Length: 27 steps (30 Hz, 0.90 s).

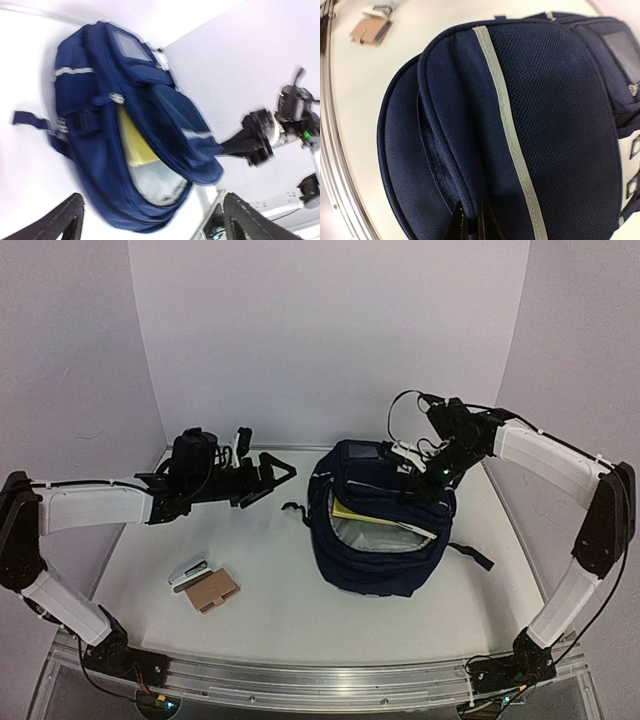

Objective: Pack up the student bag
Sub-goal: Place the book in the student bag, then zip the student bag at the center of the board.

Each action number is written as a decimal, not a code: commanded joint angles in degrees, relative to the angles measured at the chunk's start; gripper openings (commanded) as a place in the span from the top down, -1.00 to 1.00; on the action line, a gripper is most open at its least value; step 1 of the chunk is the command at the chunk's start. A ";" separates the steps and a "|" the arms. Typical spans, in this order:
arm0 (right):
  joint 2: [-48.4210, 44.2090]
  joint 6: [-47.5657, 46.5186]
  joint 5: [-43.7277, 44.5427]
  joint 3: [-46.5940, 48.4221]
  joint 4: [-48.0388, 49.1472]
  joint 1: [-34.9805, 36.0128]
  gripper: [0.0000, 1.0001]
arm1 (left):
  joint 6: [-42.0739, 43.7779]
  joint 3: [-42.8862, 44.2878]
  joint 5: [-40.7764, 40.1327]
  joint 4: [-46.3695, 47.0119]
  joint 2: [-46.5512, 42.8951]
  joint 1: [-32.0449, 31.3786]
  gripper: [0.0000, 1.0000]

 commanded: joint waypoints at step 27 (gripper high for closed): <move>0.57 -12.51 11.91 -11.71 -4.04 -5.31 1.00 | 36.14 40.10 28.24 -18.89 36.68 5.47 -0.57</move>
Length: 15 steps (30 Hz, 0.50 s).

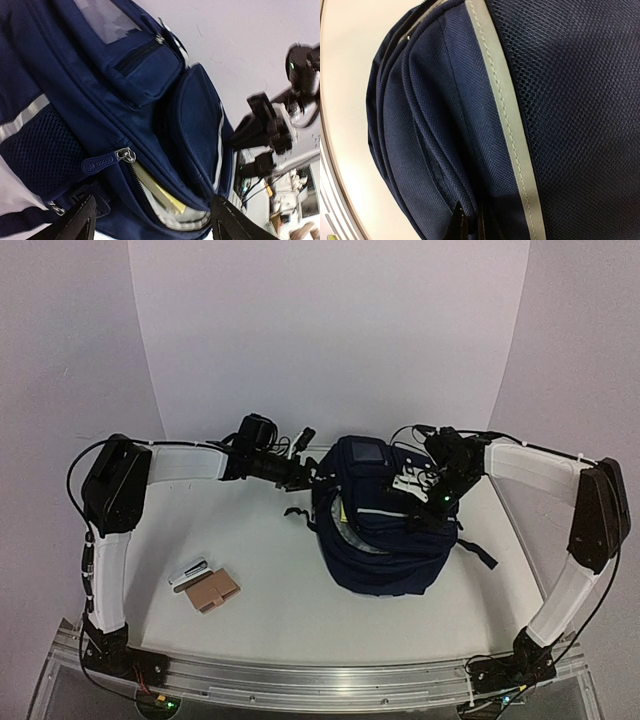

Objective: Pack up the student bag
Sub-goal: Zip the student bag at the center of the board.

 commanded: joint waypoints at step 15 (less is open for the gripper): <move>-4.23 -4.15 6.05 -0.59 -8.65 -5.39 1.00 | 40.33 8.91 0.36 -12.66 4.60 -2.59 -0.31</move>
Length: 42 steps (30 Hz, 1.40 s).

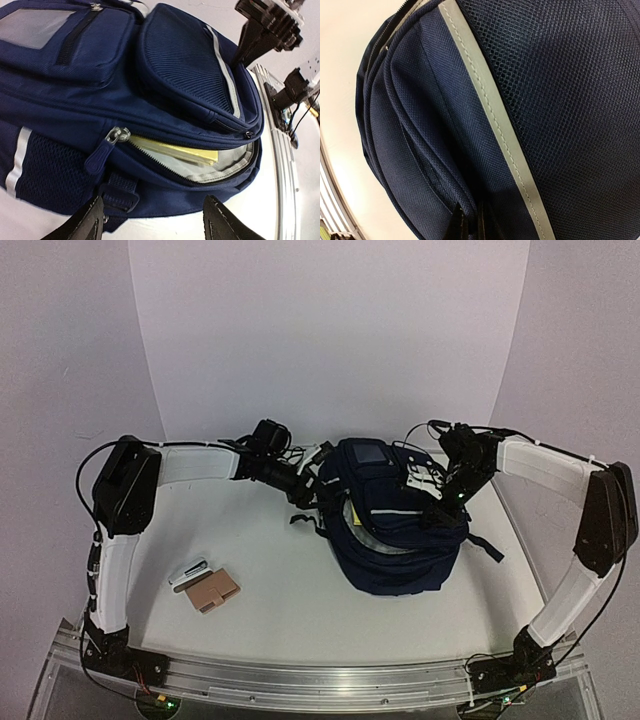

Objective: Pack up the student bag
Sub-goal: Zip the student bag at the center of the board.

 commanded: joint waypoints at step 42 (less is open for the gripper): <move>3.71 9.95 -7.27 3.78 -6.36 -1.22 1.00 | 10.27 0.98 -6.73 -2.84 -5.09 -4.30 1.00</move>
